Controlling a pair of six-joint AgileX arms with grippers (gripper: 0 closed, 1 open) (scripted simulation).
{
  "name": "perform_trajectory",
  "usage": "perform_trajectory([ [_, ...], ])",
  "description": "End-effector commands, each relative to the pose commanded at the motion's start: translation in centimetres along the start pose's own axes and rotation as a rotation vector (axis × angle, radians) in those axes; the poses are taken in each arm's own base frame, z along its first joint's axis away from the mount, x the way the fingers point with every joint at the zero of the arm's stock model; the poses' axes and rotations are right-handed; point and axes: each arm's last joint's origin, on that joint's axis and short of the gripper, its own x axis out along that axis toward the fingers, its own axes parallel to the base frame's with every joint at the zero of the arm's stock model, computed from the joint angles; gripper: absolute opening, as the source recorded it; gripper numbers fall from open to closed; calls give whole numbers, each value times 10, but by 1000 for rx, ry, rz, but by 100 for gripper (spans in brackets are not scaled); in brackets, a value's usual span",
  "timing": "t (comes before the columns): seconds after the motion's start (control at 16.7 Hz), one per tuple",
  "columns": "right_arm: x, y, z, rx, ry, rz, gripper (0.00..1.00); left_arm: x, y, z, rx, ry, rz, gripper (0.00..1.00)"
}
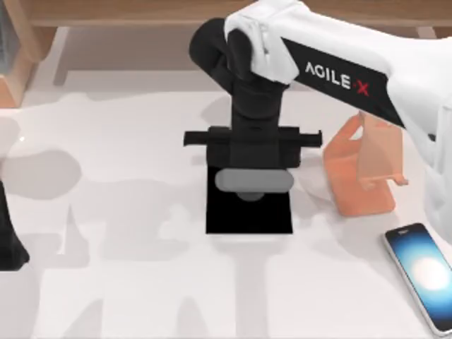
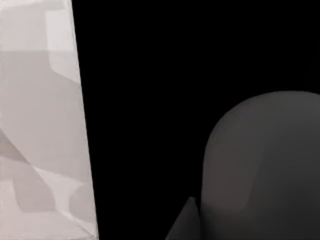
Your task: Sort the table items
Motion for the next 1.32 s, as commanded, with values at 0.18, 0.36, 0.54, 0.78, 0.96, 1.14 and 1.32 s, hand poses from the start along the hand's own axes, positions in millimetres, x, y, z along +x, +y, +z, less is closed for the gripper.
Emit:
perform_trajectory([
  [0.18, 7, -2, 2, -18, -14, 10, 0, 0, 0, 0, 0, 0, 0, 100],
  [0.36, 8, 0, 0, -10, -15, 11, 0, 0, 0, 0, 0, 0, 0, 100],
  [0.54, 15, -1, 1, -16, -16, 11, 0, 0, 0, 0, 0, 0, 0, 100],
  [0.78, 17, -2, 2, -18, -14, 10, 0, 0, 0, 0, 0, 0, 0, 100],
  [0.96, 17, -2, 2, -18, -14, 10, 15, 0, 0, 0, 0, 0, 0, 100],
  [1.14, 17, -2, 2, -18, -14, 10, 38, 0, 0, 0, 0, 0, 0, 100],
  [1.32, 17, -2, 2, -18, -14, 10, 60, 0, 0, 0, 0, 0, 0, 100],
])
